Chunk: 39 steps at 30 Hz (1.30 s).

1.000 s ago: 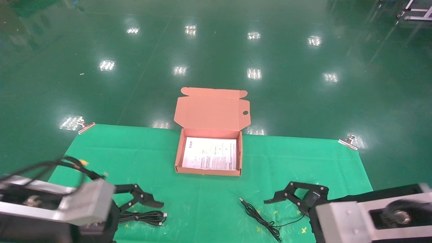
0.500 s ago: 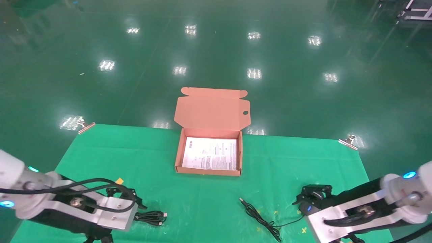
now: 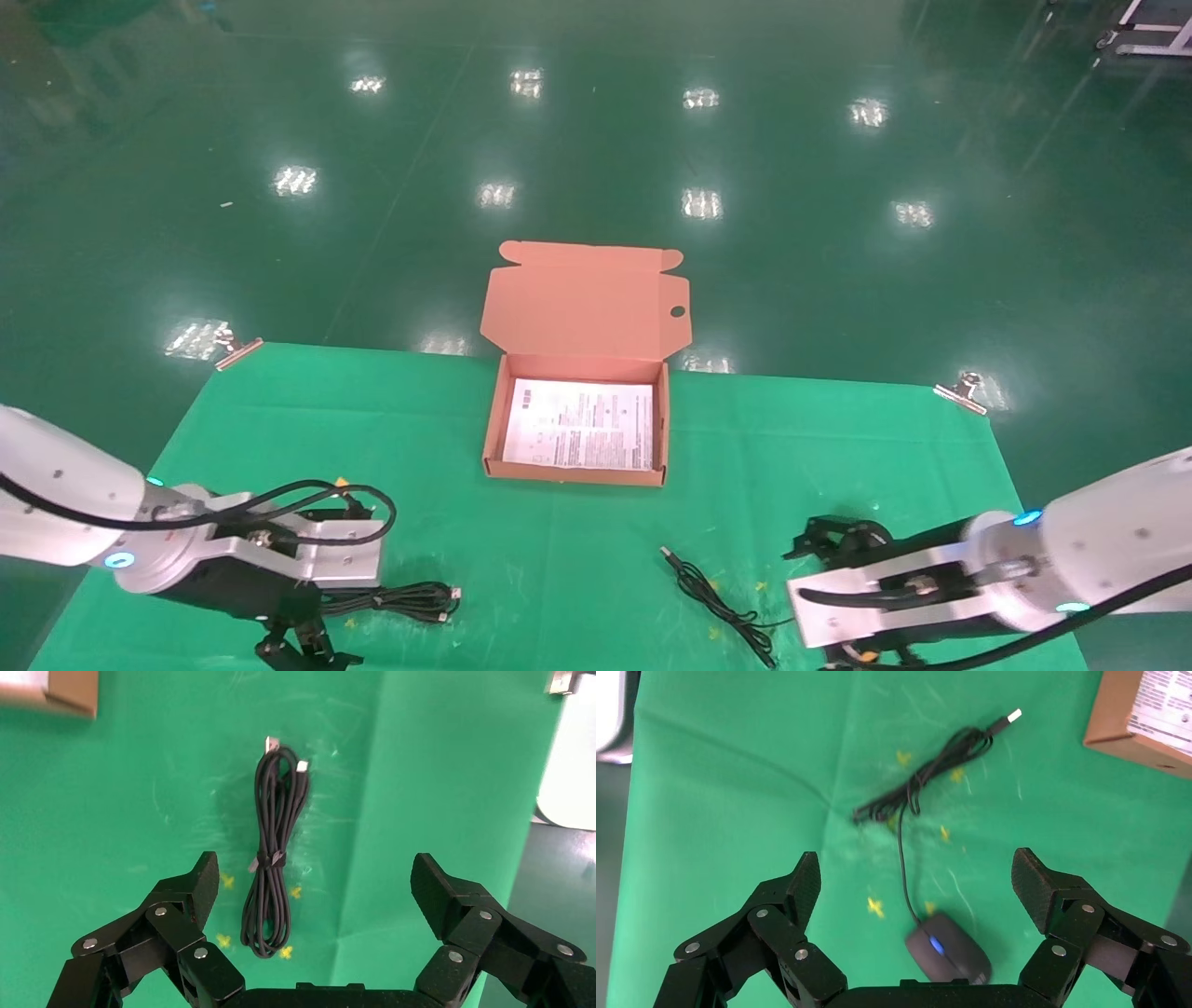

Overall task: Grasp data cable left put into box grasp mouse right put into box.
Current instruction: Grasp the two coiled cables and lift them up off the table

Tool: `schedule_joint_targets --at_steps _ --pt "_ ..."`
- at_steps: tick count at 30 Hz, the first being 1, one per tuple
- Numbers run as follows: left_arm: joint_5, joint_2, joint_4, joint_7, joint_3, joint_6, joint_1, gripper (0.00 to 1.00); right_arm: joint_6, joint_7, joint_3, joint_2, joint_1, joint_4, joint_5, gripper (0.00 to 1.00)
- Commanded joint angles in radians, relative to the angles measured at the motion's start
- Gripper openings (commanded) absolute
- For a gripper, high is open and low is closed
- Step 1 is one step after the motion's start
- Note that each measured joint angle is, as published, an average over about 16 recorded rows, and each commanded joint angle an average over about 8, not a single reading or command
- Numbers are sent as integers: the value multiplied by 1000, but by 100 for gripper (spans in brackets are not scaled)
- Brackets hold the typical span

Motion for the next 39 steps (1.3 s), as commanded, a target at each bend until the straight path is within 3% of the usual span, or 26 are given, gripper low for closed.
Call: schedule_joint_targets --at_steps 1,9,15,26,39 --pt "21 14 28 -7 6 -17 3 100 27 25 -3 -10 -20 -2 -15 100" --pt "25 88 217 56 6 -64 0 100 103 132 -15 -74 -61 -41 -81 100" --pt "-1 143 385 117 -5 -88 -5 100 138 160 -28 -133 -70 -114 -121 100" --pt "-23 227 640 251 -14 -127 -15 100 200 133 -42 -233 -69 -283 -156 100" --pt "-35 296 832 374 -23 -167 -36 100 255 72 -43 -310 -65 -431 -149 100"
